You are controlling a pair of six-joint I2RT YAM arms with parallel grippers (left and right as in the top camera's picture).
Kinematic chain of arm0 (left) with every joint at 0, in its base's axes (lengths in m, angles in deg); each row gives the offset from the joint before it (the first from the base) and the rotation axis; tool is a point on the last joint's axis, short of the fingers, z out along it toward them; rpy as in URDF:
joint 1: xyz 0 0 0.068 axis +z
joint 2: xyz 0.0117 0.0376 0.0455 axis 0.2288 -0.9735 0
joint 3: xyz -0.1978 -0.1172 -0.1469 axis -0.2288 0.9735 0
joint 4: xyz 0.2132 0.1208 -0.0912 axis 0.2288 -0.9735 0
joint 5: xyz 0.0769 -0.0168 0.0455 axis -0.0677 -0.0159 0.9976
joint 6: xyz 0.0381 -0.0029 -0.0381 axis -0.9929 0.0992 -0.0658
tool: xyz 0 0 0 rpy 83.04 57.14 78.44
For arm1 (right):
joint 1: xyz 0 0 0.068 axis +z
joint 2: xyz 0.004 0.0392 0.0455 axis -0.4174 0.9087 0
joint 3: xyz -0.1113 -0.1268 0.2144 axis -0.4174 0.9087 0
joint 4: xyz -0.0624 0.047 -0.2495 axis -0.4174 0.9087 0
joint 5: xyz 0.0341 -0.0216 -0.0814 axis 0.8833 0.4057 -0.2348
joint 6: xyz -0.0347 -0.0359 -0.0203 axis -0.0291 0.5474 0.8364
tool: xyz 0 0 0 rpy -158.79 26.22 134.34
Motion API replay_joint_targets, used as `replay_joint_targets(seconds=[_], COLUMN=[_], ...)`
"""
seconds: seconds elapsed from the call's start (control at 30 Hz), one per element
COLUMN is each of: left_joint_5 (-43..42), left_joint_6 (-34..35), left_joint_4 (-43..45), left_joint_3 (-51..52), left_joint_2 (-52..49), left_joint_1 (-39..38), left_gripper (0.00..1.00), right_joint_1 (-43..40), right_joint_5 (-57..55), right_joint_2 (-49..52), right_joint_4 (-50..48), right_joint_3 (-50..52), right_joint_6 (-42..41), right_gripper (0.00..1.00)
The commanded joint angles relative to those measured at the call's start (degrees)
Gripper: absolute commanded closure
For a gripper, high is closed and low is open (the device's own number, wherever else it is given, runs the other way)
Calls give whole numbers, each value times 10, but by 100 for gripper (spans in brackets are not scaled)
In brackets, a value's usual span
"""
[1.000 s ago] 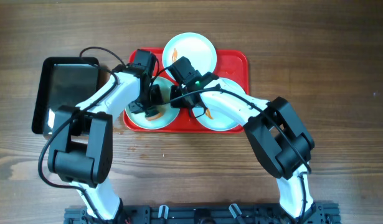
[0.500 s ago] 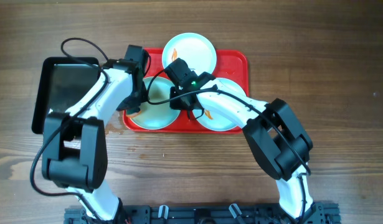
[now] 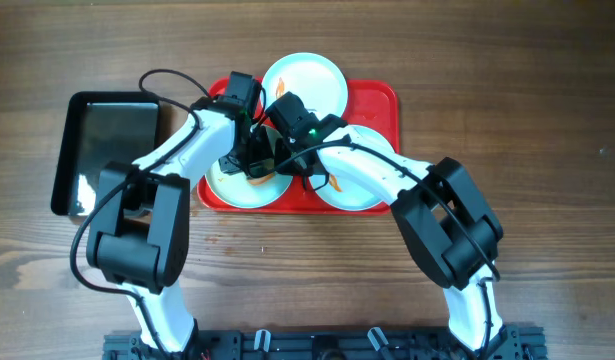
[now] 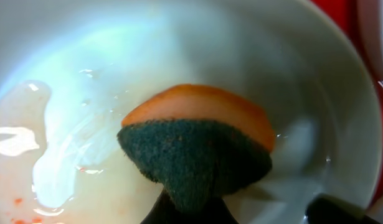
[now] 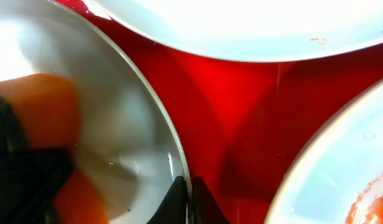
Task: Clean dirty plates on tray and stack at the side
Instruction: 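Grip the top plate rim with the right gripper while left scrubs, then lift the top plate with the right gripper off the red tray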
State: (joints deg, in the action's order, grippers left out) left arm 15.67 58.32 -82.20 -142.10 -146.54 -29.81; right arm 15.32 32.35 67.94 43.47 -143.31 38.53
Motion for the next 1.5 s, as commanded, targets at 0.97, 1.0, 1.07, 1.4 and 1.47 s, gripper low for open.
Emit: replay_joint_targets(seconds=[0.97, 1.0, 1.07, 1.4, 1.47], left_joint_5=[86, 86, 86, 90, 90], left_joint_6=[33, 33, 33, 27, 27], left_joint_4=[-199, -204, -209, -226, -231], left_joint_3=[-33, -33, -33, -33, -33], left_joint_2=[193, 193, 193, 193, 193], left_joint_1=[34, 34, 34, 52, 59], left_gripper=[96, 96, 96, 96, 96], right_joint_1=[-19, -19, -19, 87, 97], right_joint_5=[-171, -226, -301, -639, -641], right_joint_2=[-104, -104, -104, -103, -103], right_joint_4=[223, 243, 269, 260, 248], right_joint_3=[-197, -197, -197, -197, -197], right_joint_6=[229, 231, 241, 285, 283], right_gripper=[96, 96, 96, 96, 96])
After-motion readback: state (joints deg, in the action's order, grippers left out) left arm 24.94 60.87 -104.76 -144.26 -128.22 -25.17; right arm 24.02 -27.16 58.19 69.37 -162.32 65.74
